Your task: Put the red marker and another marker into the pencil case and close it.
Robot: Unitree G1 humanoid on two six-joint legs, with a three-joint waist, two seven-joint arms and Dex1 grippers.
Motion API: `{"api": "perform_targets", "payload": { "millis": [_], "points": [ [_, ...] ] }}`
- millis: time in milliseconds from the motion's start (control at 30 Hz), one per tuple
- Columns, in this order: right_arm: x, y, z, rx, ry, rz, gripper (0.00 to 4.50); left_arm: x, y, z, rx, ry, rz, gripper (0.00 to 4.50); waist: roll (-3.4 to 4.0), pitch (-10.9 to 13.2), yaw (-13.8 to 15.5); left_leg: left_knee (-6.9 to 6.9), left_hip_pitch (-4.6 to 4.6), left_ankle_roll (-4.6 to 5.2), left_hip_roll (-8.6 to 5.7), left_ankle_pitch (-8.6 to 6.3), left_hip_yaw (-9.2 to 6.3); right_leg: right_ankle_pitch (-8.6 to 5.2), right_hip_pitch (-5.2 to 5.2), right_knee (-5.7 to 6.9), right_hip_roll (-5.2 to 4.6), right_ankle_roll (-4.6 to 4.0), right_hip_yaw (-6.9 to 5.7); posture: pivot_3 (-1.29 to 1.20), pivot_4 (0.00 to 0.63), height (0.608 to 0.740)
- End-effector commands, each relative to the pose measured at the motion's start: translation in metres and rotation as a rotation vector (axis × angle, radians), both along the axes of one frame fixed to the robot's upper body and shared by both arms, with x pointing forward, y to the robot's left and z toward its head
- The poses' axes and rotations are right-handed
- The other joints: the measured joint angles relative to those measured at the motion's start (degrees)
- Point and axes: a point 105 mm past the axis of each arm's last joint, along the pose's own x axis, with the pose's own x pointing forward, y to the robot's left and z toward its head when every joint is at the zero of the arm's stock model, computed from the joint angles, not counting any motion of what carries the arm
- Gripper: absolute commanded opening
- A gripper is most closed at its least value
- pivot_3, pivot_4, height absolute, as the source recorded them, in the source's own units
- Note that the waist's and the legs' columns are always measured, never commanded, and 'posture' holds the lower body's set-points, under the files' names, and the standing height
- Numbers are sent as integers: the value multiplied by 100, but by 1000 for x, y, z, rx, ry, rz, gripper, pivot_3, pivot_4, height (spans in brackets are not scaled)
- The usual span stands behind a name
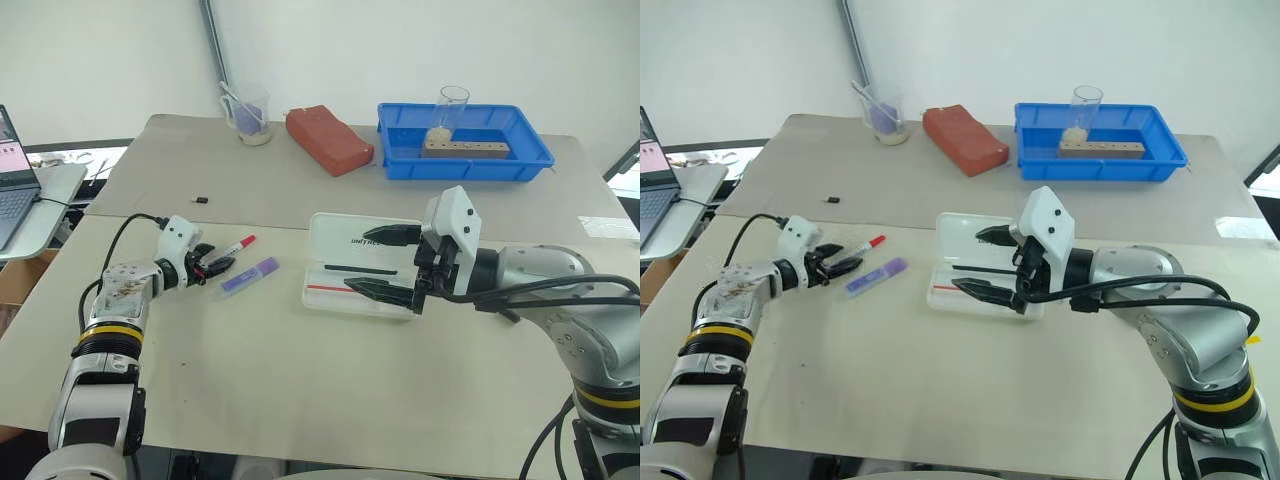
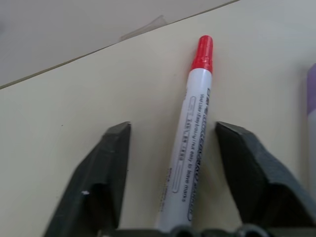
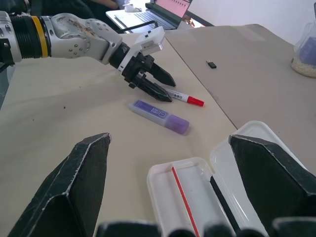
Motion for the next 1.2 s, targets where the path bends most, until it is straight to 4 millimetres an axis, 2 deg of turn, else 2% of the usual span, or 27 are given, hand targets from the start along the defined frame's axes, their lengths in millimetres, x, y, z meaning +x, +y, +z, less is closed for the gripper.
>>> {"api": "perform_targets", "payload": {
  "millis": [33, 100, 133, 200, 233, 300, 367, 467, 633, 833, 933, 1100, 1167, 1200],
  "points": [
    [-3, -1, 15, 14, -61, -2, 4271, -1, 9, 5, 14, -10, 10, 1286, 0, 0, -3, 0, 0, 0, 0, 0, 0, 0, -1, 2, 0, 0, 0, 0, 150, 740],
    [-3, -1, 15, 17, -61, -7, 4271, 0, 11, 12, 19, -30, 9, 301, 0, 0, -2, 0, 0, 0, 0, 0, 1, 0, -1, 1, 0, 0, 1, 0, 150, 740],
    [-3, -2, 15, 18, -61, -12, 4271, 1, 11, 18, 21, -51, 9, 153, 0, 0, -3, 0, 0, 0, 0, 0, 1, 0, -1, 1, 0, 0, 1, 0, 150, 740],
    [-2, -5, 13, 17, -61, -27, 4271, 3, 8, 32, 29, -89, -8, 158, -3, 1, -2, 0, -1, 0, 1, 0, 1, 0, -3, 1, 0, 0, 1, 0, 150, 740],
    [-1, -8, 12, 11, -64, -47, 4271, 3, 0, 44, 34, -119, -48, 158, -3, 2, 2, 0, -2, 0, 1, 0, 1, 0, -3, 1, 0, 0, 1, 0, 150, 740],
    [1, -17, 7, -2, -65, -90, 4271, 0, -22, 69, 55, -185, -156, 158, -10, 2, 48, 0, -6, 0, 1, 0, 0, 0, -2, 1, -1, 0, -2, 0, 150, 740],
    [0, -26, 3, -8, -55, -129, 4271, -10, -52, 89, 93, -238, -317, 158, -12, 1, 73, 0, -9, -1, 1, 0, 1, 0, -1, -6, -2, 0, -3, 0, 150, 740],
    [-4, -43, -7, -44, -34, -186, 4271, -33, -98, 103, 150, -261, -577, 158, -4, -3, 98, 1, -9, -1, -3, 0, 4, 0, 6, -13, -8, 0, -1, 0, 150, 740],
    [-8, -70, -29, -143, 11, -273, 4271, -62, -154, 95, 210, -248, -894, 158, 8, -11, 68, 1, -3, 0, -4, 0, 4, 0, 9, -16, -4, 0, 5, 0, 150, 740],
    [-9, -74, -36, -144, 9, -314, 4271, -44, -200, 56, 273, -276, -984, 158, -3, -4, 32, 11, -6, 1, -9, 0, -6, -1, 11, -18, 5, 2, 10, 0, 150, 740],
    [-10, -72, -34, -131, 2, -328, 4271, -38, -215, 49, 293, -299, -1009, 158, -8, -1, 3, 10, -12, 2, -9, 0, -12, -1, 8, -20, 9, 2, 11, 0, 150, 740],
    [-11, -71, -32, -119, -6, -351, 4271, -31, -226, 45, 303, -308, -1022, 158, -16, 4, 2, 11, -19, 2, -11, 0, -18, -1, 5, -21, 11, 4, 9, 0, 150, 740],
    [-11, -71, -32, -116, -6, -357, 4271, -30, -226, 45, 297, -314, -1026, 1218, -17, 5, 0, 12, -19, 2, -11, 0, -18, -1, 6, -21, 10, 5, 9, 0, 150, 740],
    [-12, -71, -32, -114, -6, -359, 4271, -31, -226, 45, 291, -311, -1036, 1587, -17, 5, -1, 12, -19, 2, -11, 0, -18, -2, 6, -21, 10, 5, 9, 0, 150, 740]
  ]
}}
